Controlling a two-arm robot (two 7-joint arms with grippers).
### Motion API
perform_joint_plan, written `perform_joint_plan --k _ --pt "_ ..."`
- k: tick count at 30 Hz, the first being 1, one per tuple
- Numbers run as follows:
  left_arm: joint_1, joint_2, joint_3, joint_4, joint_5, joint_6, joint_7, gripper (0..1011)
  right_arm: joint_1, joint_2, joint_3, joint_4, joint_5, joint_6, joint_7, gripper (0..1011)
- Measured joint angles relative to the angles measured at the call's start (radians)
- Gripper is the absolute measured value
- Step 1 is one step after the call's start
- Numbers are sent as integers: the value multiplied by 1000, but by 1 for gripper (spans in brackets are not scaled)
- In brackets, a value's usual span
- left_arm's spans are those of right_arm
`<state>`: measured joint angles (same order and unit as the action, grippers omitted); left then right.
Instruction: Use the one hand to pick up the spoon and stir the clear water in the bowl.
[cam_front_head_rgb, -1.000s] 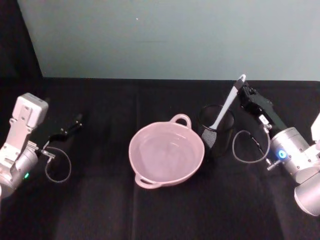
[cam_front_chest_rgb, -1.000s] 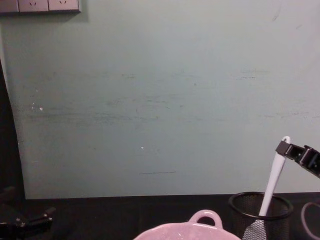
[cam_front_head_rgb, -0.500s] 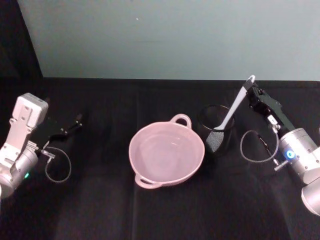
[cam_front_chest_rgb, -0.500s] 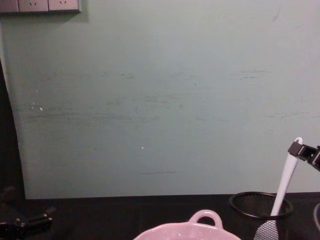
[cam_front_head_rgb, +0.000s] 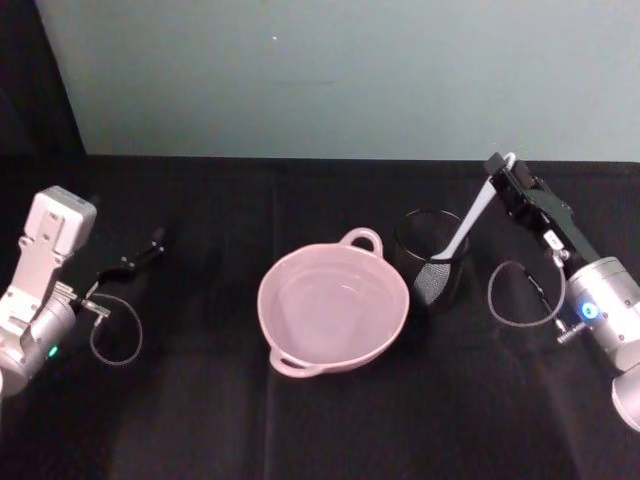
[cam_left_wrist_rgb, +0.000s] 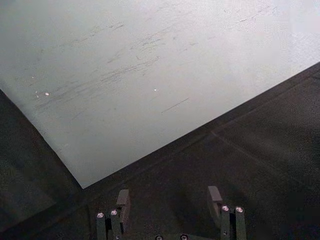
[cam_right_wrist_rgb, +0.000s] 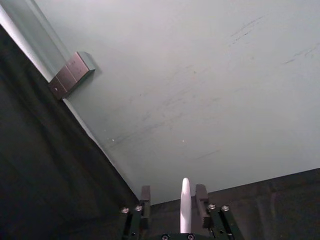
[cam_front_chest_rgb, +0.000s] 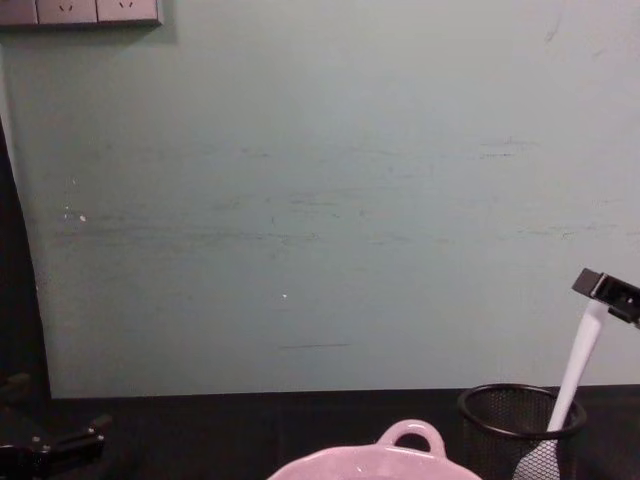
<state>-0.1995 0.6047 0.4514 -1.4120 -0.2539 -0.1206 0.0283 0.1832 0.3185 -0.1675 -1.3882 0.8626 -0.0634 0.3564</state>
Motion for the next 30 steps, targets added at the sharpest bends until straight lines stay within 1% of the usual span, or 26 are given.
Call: perform_joint_plan --k 1,2,3,4,6,7,9,10,11,12,14,16,17,18,19,22,23,25,26,27,30 --pt "0 0 0 0 0 0 0 1011 -6 4 1 -7 0 3 -3 554" --pt "0 0 0 0 0 0 0 1011 -18 12 2 -22 -1 8 -9 615" --pt "0 0 0 0 0 0 0 1011 -18 12 2 -22 -1 8 -9 627" --pt "0 0 0 0 0 0 0 1011 -32 22 4 -41 -5 13 -15 676" --pt "0 0 0 0 0 0 0 1011 -48 34 6 -61 -10 19 -23 734" --pt "0 0 0 0 0 0 0 1011 -63 48 7 -84 -15 27 -31 768" --pt "0 0 0 0 0 0 0 1011 -79 62 9 -106 -22 37 -41 810" --pt "0 0 0 0 0 0 0 1011 -95 78 10 -132 -30 50 -51 864" --pt "0 0 0 0 0 0 0 1011 -103 87 10 -145 -35 58 -58 882" --pt "0 0 0 0 0 0 0 1011 -119 106 11 -175 -46 72 -68 896" --pt "0 0 0 0 0 0 0 1011 -133 124 12 -201 -56 87 -79 960" --pt "0 0 0 0 0 0 0 1011 -147 144 13 -228 -69 105 -91 985" --pt "0 0 0 0 0 0 0 1011 -160 165 14 -255 -84 122 -102 1002" --pt "0 0 0 0 0 0 0 1011 -167 177 15 -268 -92 131 -107 1002" --pt "0 0 0 0 0 0 0 1011 -178 197 18 -291 -106 148 -117 1002" --pt "0 0 0 0 0 0 0 1011 -191 226 24 -315 -121 177 -126 1002" --pt "0 0 0 0 0 0 0 1011 -196 246 27 -324 -132 197 -128 1002" --pt "0 0 0 0 0 0 0 1011 -198 262 28 -327 -144 214 -132 1003" --pt "0 0 0 0 0 0 0 1011 -197 275 28 -327 -157 229 -134 1003" --pt "0 0 0 0 0 0 0 1011 -197 275 28 -327 -157 229 -134 1002" --pt "0 0 0 0 0 0 0 1011 -184 295 18 -309 -196 256 -140 1002"
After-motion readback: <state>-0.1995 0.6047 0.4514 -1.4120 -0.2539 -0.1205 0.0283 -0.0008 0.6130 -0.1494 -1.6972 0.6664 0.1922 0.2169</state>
